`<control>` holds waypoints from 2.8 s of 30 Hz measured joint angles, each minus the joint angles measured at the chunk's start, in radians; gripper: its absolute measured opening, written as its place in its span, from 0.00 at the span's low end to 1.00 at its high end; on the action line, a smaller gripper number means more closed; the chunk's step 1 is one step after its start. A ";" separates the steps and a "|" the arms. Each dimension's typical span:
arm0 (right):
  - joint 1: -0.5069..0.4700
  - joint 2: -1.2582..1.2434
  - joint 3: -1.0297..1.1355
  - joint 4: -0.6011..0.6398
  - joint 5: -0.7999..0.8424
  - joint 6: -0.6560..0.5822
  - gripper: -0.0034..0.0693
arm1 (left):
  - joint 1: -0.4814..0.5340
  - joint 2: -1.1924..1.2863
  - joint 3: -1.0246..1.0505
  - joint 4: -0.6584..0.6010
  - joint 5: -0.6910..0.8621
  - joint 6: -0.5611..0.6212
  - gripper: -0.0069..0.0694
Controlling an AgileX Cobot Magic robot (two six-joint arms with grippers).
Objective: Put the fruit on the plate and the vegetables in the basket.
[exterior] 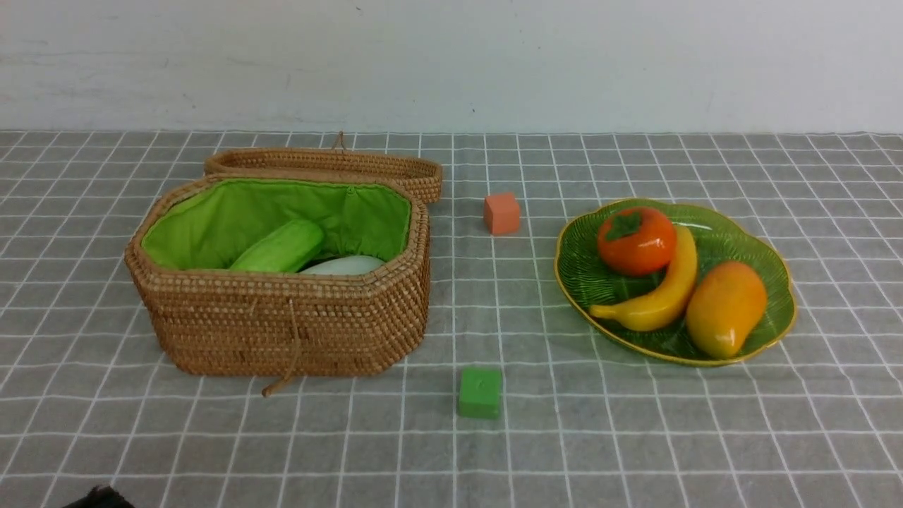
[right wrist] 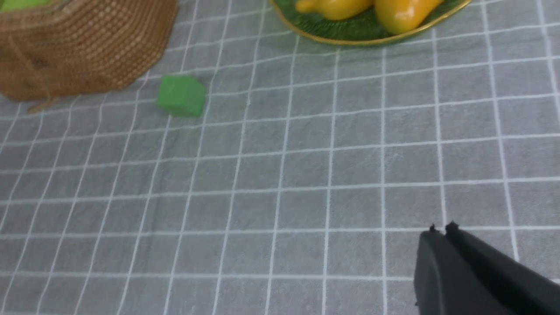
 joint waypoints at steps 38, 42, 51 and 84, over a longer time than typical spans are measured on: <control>-0.148 -0.294 0.590 -0.291 -0.614 0.048 0.02 | 0.000 0.000 0.057 -0.004 0.022 0.000 0.13; -0.148 -0.294 0.590 -0.289 -0.613 0.047 0.02 | 0.000 0.000 0.057 -0.004 0.022 0.000 0.13; -0.148 -0.294 0.590 -0.289 -0.611 0.047 0.03 | 0.000 0.000 0.057 -0.004 0.022 0.000 0.14; -0.149 -0.295 0.590 -0.285 -0.610 0.045 0.06 | 0.524 -0.071 0.167 0.442 0.268 -0.457 0.07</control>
